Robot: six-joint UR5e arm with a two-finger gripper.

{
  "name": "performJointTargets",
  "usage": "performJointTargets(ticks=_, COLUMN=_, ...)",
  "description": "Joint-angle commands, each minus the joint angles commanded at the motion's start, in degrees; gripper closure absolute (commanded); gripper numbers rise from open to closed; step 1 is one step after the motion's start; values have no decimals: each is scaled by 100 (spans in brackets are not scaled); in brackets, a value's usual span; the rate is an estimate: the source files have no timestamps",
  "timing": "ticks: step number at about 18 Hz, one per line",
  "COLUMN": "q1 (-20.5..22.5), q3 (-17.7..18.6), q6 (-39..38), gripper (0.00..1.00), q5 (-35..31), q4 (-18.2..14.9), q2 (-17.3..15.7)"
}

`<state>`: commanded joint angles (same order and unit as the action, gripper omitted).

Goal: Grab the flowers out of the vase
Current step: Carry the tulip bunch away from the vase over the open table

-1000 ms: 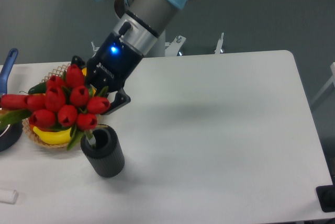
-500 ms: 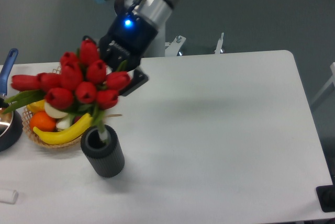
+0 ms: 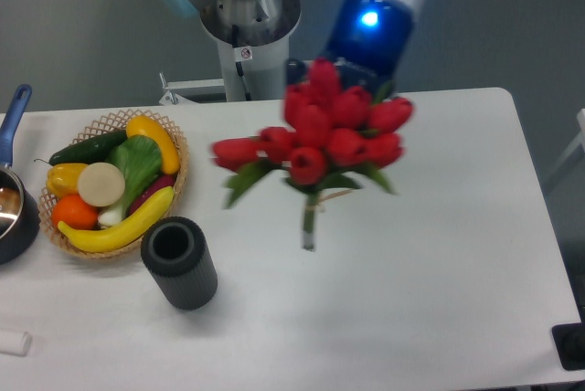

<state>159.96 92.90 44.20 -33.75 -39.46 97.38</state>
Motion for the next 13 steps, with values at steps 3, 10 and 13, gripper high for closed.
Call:
performJointTargets(ticks=3, q1=114, q3=0, q6=88, gripper=55, q5=0, q4=0, q2=88)
performJointTargets(ticks=10, q1=264, q3=307, q6=247, gripper=55, q5=0, q4=0, q2=97)
performJointTargets(ticks=13, q1=369, q3=448, q6=378, gripper=55, q5=9, q4=0, q2=27)
